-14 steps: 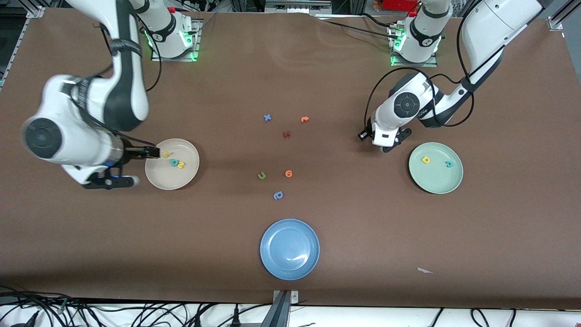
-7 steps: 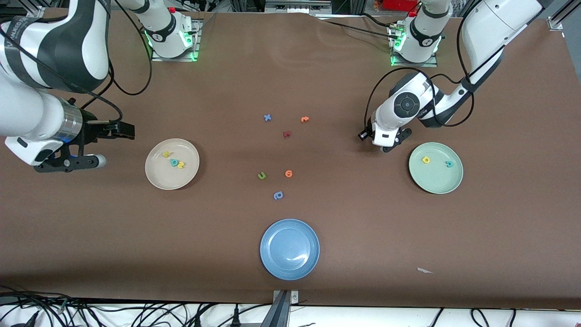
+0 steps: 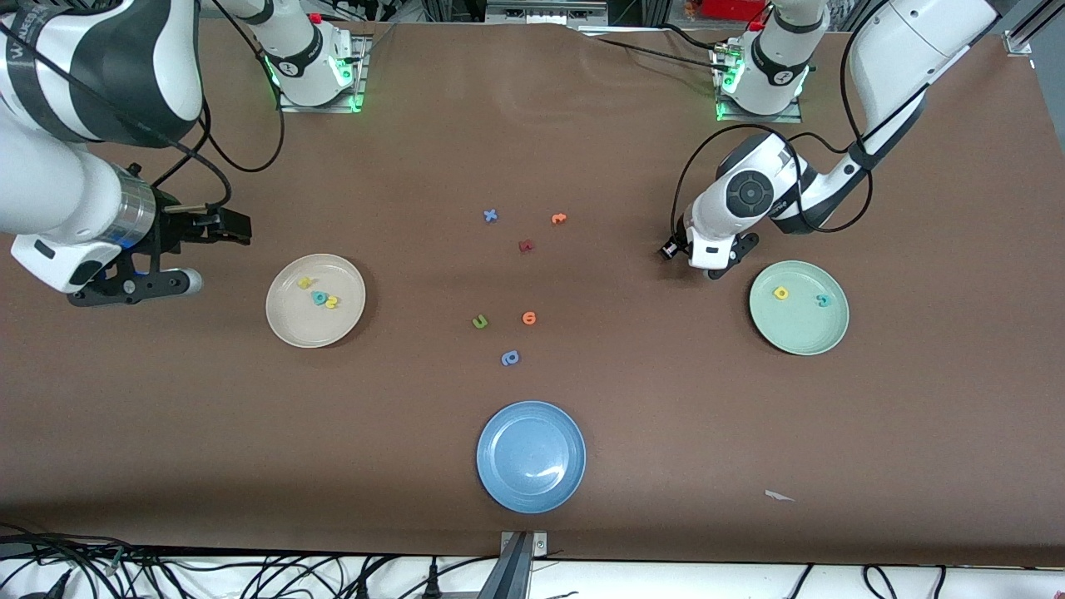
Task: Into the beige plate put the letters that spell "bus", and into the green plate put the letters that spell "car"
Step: 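Return the right gripper to rest while the left gripper holds the j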
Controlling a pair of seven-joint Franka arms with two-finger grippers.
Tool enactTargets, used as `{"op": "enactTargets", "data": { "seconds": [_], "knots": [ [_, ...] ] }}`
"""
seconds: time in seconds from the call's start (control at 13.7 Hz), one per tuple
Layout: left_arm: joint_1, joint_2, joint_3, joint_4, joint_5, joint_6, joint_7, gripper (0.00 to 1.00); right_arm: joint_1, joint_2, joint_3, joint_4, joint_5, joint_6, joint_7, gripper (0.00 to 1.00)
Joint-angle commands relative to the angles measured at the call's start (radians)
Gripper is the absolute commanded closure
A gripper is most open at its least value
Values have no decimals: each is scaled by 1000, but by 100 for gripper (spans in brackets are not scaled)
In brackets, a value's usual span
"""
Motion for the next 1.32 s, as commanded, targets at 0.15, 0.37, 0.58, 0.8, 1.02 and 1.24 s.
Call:
{"op": "enactTargets", "data": {
  "seconds": [0.15,0.37,0.58,0.8,1.02,1.24],
  "knots": [
    [11,-10,8,-14,41,19,-35,63,-399,-168,530,-114,-178,55,123,0],
    [5,-7,7,-12,41,19,-47,63,-580,-335,705,-325,-202,176,226,0],
    [-1,-7,7,-11,41,20,-61,63,-686,-456,715,-454,-197,252,168,0],
    [-3,-7,7,-11,41,19,-61,67,-728,-452,713,-441,-179,245,154,0],
    [-9,-7,7,-11,41,19,-63,74,-726,-447,710,-431,-177,216,156,0],
    [-10,-7,7,-9,41,19,-67,85,-728,-444,706,-431,-184,221,156,0]
  ]
}}
